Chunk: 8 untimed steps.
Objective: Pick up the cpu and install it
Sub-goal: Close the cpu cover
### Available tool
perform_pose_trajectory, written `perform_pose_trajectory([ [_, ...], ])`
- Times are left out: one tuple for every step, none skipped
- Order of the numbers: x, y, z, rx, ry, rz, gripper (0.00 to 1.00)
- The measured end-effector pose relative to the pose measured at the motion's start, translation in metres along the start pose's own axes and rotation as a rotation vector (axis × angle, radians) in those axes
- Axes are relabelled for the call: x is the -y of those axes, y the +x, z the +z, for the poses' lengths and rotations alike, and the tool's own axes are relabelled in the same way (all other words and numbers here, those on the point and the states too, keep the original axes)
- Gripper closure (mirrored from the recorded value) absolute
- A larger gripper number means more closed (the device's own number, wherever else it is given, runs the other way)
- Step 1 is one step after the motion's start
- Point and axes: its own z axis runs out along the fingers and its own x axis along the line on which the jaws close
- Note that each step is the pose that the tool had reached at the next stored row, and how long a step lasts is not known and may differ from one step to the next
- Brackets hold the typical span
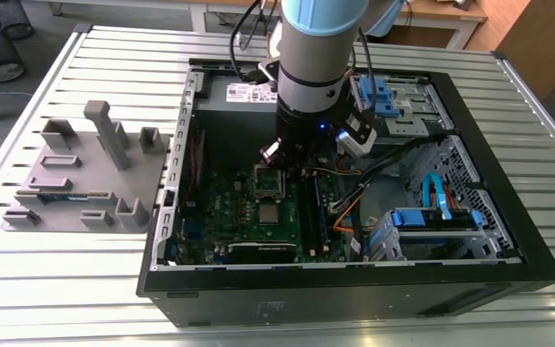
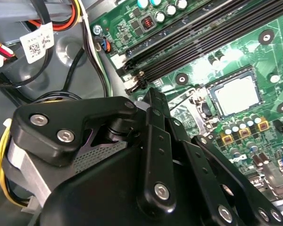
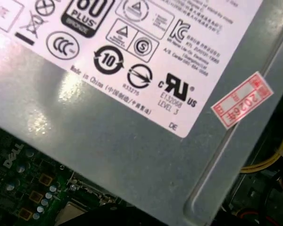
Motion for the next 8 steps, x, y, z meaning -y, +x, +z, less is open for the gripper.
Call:
perform_pose_trajectory([
  [-0.0002, -0.0005, 0.0006, 0.0000, 0.0000, 0.000, 0.89],
  [-0.0002, -0.0012, 0.0012, -0.0001, 0.0001, 0.000, 0.89],
  [-0.0003, -0.0018, 0.0017, -0.0001, 0.0001, 0.000, 0.89],
  [-0.0005, -0.0024, 0.0021, -0.0002, 0.0002, 0.000, 0.89],
  [-0.0007, -0.0032, 0.0025, -0.0003, 0.0003, 0.000, 0.89],
  [-0.0009, -0.0039, 0.0029, -0.0002, 0.0001, 0.000, 0.89],
  [-0.0012, -0.0045, 0.0033, -0.0002, 0.0002, 0.000, 0.89],
  [-0.0017, -0.0049, 0.0036, -0.0002, 0.0002, 0.000, 0.89],
])
